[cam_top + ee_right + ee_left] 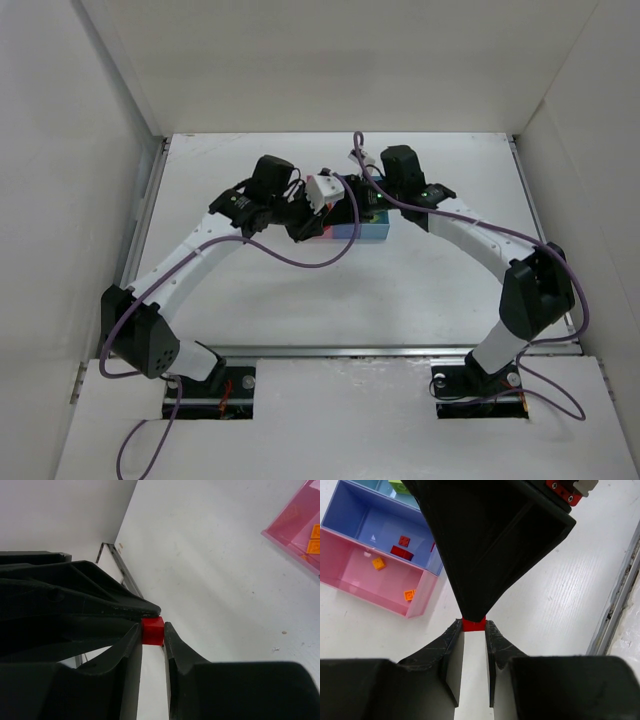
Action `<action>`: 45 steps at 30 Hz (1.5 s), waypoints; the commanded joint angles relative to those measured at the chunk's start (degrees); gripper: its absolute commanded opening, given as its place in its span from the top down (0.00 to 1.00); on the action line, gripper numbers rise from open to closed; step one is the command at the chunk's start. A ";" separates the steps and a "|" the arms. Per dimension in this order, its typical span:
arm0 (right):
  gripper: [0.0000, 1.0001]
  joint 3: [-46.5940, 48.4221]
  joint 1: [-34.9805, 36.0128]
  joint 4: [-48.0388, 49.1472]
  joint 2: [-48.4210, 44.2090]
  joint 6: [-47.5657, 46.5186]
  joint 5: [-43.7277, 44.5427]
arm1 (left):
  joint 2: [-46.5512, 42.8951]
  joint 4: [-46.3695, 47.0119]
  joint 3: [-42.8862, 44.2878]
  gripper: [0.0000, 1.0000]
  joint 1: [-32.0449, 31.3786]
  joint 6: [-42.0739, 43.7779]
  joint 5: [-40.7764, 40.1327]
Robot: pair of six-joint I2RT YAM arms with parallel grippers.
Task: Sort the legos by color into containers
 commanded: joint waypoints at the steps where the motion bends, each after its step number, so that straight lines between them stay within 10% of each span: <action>1: 1.00 -0.28 -0.24 2.40 -1.98 -0.81 1.69 | -1.07 0.60 -1.12 1.00 -0.09 -0.15 -0.53; 45: 1.00 -9.42 -14.13 -1.02 -13.33 -0.81 10.49 | -2.22 1.74 -19.59 1.00 2.72 5.74 -5.98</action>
